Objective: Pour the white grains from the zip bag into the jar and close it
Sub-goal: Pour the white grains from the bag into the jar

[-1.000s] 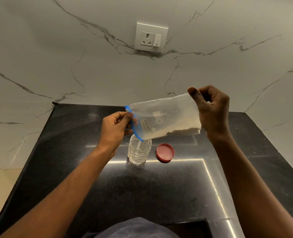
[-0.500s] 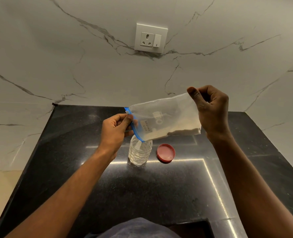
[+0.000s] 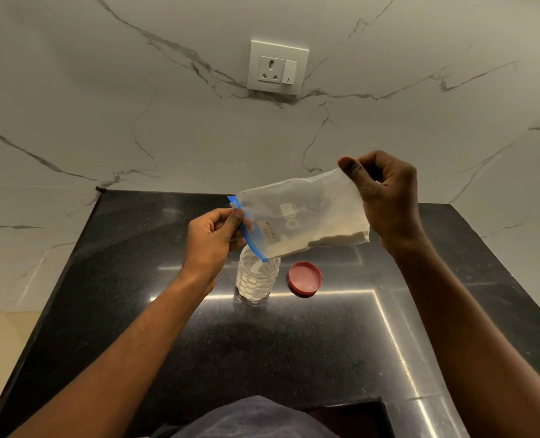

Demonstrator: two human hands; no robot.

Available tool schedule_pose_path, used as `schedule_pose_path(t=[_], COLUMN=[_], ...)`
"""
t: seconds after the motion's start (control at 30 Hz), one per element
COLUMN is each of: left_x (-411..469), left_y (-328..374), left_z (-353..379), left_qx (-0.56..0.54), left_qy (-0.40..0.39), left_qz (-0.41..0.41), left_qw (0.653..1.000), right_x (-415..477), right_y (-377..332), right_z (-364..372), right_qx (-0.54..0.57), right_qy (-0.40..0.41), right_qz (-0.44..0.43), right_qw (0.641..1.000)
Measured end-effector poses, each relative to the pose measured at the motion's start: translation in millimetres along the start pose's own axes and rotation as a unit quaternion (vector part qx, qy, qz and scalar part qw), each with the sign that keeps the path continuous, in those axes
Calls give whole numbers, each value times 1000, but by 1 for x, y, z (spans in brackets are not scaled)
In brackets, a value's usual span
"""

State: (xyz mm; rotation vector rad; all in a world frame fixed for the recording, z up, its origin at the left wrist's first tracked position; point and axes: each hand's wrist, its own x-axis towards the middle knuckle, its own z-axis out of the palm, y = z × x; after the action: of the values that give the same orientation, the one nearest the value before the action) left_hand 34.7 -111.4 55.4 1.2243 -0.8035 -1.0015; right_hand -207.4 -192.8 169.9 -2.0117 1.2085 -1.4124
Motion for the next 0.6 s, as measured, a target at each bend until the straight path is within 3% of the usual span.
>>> schedule_pose_path(t=[0.6], left_x=[0], left_y=[0], left_z=[-2], left_qx=[0], left_qy=[7], left_qz=[-8], left_qw=[1000], right_x=[1], right_y=[-3], right_z=[1], right_qx=[-11], right_qy=[1], right_qz=[-7], right_qw=[1000])
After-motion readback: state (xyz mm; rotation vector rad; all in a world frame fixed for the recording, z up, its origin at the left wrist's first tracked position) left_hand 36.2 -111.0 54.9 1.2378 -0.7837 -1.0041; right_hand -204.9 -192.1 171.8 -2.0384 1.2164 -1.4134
